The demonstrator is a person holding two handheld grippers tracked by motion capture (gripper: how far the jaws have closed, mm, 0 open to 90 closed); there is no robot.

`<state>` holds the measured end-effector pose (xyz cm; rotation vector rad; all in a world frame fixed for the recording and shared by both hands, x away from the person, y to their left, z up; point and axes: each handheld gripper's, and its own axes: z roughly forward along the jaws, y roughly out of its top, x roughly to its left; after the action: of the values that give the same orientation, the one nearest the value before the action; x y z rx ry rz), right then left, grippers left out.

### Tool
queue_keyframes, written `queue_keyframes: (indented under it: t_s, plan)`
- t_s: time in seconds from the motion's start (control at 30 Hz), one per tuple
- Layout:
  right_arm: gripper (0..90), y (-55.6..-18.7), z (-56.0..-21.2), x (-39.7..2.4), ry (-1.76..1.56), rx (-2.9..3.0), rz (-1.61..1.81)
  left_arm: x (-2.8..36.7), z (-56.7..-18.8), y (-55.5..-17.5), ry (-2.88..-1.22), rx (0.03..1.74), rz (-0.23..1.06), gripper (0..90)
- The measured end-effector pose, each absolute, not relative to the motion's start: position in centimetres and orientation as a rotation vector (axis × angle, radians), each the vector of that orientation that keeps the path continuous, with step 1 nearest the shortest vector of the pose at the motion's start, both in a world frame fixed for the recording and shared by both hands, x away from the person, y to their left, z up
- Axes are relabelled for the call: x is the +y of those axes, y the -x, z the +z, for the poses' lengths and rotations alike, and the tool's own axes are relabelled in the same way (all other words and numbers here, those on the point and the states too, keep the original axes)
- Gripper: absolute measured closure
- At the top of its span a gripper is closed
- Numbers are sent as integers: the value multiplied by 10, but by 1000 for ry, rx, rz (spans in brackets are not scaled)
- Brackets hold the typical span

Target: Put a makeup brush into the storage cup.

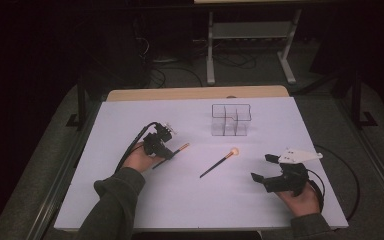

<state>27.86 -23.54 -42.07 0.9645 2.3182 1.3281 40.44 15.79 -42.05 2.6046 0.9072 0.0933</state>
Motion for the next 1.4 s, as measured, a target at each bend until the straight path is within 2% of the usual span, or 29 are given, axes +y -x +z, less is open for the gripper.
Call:
queue_keyframes:
  t_s: [0.37, 0.7, 1.13, 1.4]
  plan:
    - [148, -278, -421, -233, -962, 2326, 1320, 152, -419, -404, -2668, 891, 138, 832]
    - [149, -279, -422, -232, -963, 2338, 1314, 153, -418, -405, -2665, 903, 119, 835]
    - [151, -279, -423, -231, -964, 2343, 1313, 159, -415, -405, -2652, 913, 94, 837]
    - [151, -280, -423, -228, -961, 2358, 1309, 164, -410, -401, -2585, 924, 83, 837]
